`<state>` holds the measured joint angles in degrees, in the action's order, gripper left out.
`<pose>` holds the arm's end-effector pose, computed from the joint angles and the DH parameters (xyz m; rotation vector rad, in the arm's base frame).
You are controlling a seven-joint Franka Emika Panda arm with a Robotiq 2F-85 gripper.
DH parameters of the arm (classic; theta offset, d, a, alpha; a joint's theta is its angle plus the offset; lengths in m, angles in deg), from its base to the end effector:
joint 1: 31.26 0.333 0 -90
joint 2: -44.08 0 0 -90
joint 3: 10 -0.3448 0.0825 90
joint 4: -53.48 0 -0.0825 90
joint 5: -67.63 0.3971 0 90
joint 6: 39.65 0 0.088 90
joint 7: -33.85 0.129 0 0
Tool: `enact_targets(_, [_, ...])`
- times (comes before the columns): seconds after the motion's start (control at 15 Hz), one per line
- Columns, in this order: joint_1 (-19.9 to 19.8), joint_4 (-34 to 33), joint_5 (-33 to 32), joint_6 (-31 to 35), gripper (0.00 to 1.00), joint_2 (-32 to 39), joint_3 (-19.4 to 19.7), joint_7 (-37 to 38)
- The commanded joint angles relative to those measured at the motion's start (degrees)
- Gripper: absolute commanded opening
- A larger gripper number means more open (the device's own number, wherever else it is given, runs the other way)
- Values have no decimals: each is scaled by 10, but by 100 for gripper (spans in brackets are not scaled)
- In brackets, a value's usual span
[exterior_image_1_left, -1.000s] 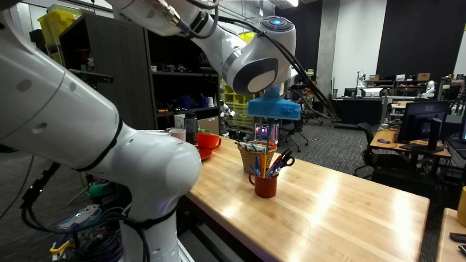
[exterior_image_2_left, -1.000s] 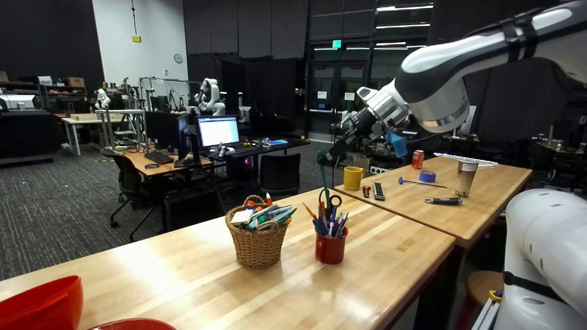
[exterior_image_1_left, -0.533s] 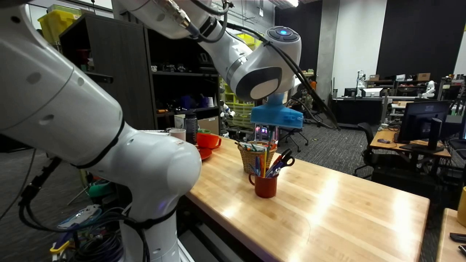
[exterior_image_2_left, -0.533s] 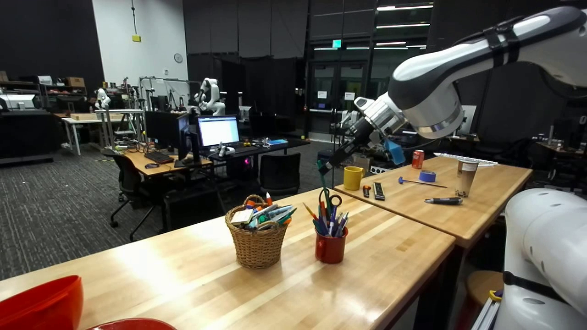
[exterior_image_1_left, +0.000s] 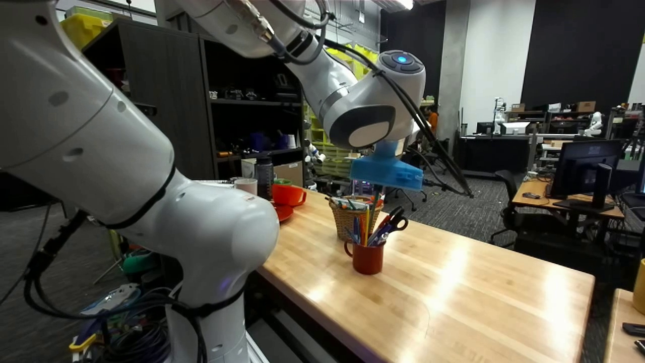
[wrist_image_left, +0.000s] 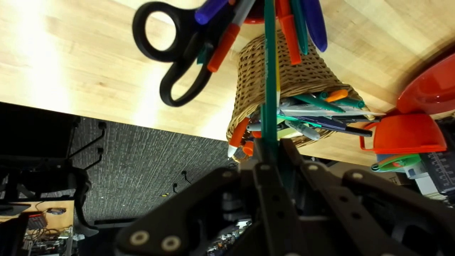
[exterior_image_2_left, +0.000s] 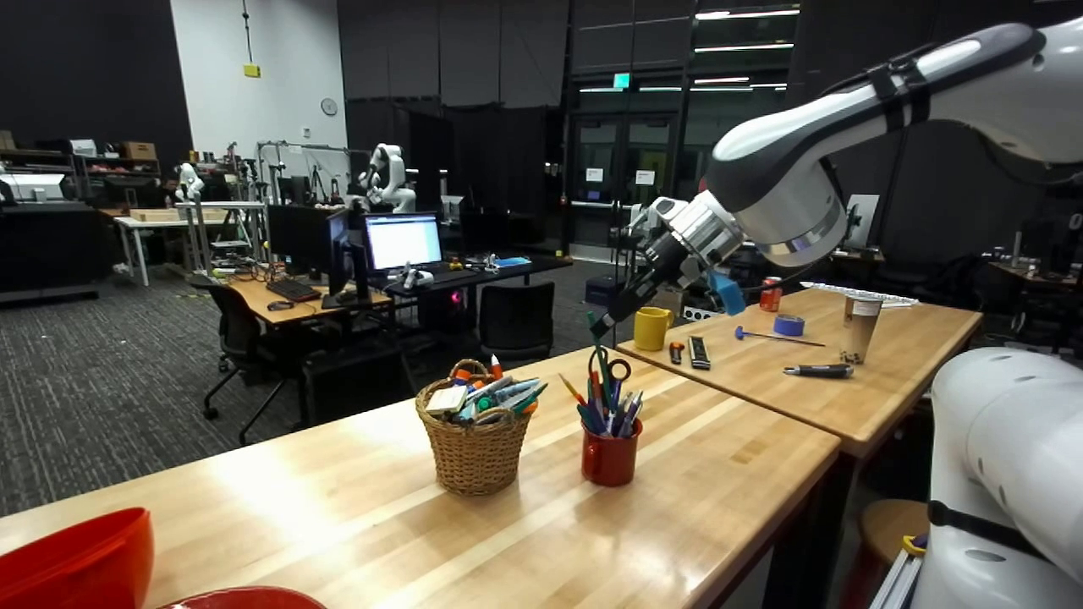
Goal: Put the green pen inside the orange cup
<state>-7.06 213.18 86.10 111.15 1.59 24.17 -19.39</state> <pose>0.3726 -0.0606 0.4313 -2.5667 -0.7103 -0.9313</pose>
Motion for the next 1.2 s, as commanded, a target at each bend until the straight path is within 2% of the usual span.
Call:
enact_targets(0.0, [15, -1, 33, 14, 3, 21, 17, -37])
enact_targets(0.6, [39, -1, 110, 13, 3, 55, 71, -124])
enact_targets(1.0, [34, -2, 142, 5, 3, 64, 75, -157])
enact_targets(1.13, [32, -2, 148, 4, 36, 66, 71, -160])
